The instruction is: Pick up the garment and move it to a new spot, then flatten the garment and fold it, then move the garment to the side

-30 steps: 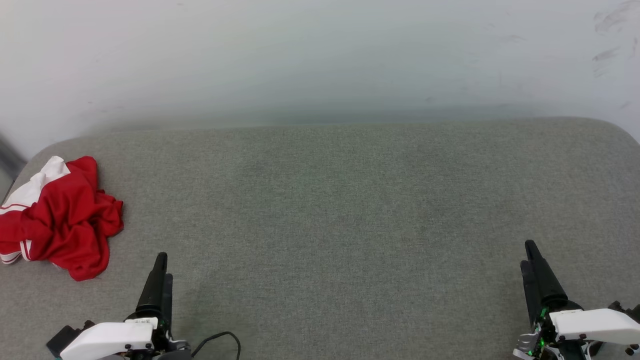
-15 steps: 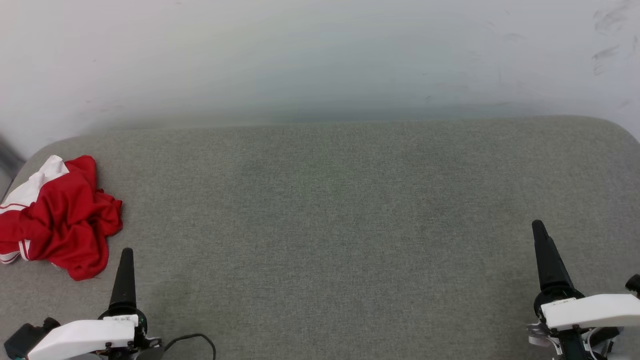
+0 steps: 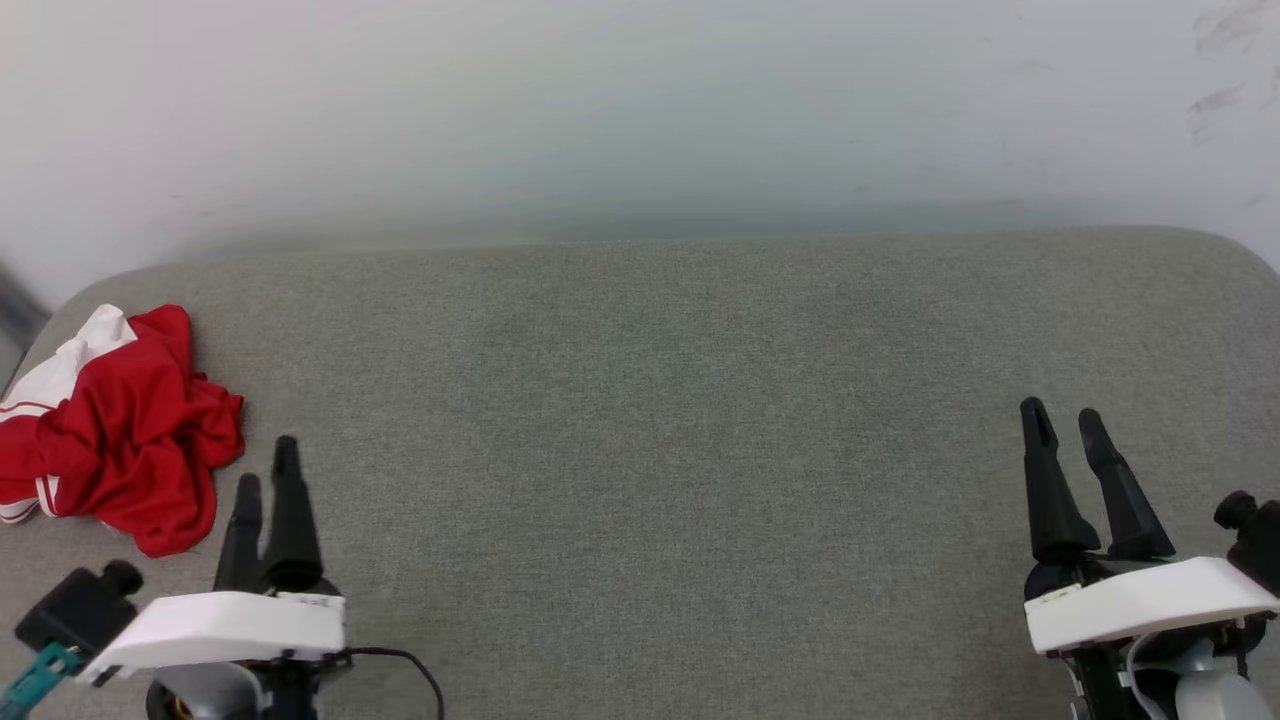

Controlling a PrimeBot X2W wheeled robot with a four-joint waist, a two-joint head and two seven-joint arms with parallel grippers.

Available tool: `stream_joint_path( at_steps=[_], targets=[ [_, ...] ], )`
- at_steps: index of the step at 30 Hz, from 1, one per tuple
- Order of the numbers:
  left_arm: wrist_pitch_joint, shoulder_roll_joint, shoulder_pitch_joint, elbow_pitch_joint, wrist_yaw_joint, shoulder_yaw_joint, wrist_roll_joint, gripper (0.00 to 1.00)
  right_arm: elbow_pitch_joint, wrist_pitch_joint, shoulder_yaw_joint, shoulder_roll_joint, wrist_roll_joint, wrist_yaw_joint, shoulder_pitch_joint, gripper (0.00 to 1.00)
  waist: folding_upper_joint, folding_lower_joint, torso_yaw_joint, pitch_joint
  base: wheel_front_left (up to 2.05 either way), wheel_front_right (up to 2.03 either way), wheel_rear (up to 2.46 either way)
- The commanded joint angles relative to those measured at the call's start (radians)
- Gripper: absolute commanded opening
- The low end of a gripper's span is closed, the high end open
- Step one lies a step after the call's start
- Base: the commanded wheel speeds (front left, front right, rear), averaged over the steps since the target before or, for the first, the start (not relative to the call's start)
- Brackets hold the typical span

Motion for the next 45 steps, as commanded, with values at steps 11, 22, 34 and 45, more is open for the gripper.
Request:
stream_joint_path(
  at_steps=[11,22,34,45],
  targets=[
    [-0.039,0.009,0.025,-0.062,0.001,-0.154,0.299,1.00,-0.031,-0.042,0.027,-0.001,-0.264,0.000,-0.013,1.00,0.0000,0.0000,-0.002,0.007,0.00,0.00,0.00],
    [-0.070,0.092,0.026,-0.056,0.125,-0.306,0.465,1.00,0.005,-0.073,0.024,-0.001,-0.411,0.000,0.000,1.00,0.0000,-0.0001,-0.004,0.008,0.00,0.00,0.00],
    [-0.100,0.149,0.016,0.004,0.209,-0.420,0.552,1.00,0.027,-0.102,0.024,-0.001,-0.543,0.000,0.004,1.00,0.0000,-0.0001,-0.002,0.012,0.00,0.00,0.00],
    [-0.122,0.160,0.020,0.004,0.235,-0.462,0.613,1.00,0.020,-0.125,0.032,-0.001,-0.640,0.000,0.007,1.00,0.0000,-0.0001,-0.003,0.013,0.00,0.00,0.00]
  ],
)
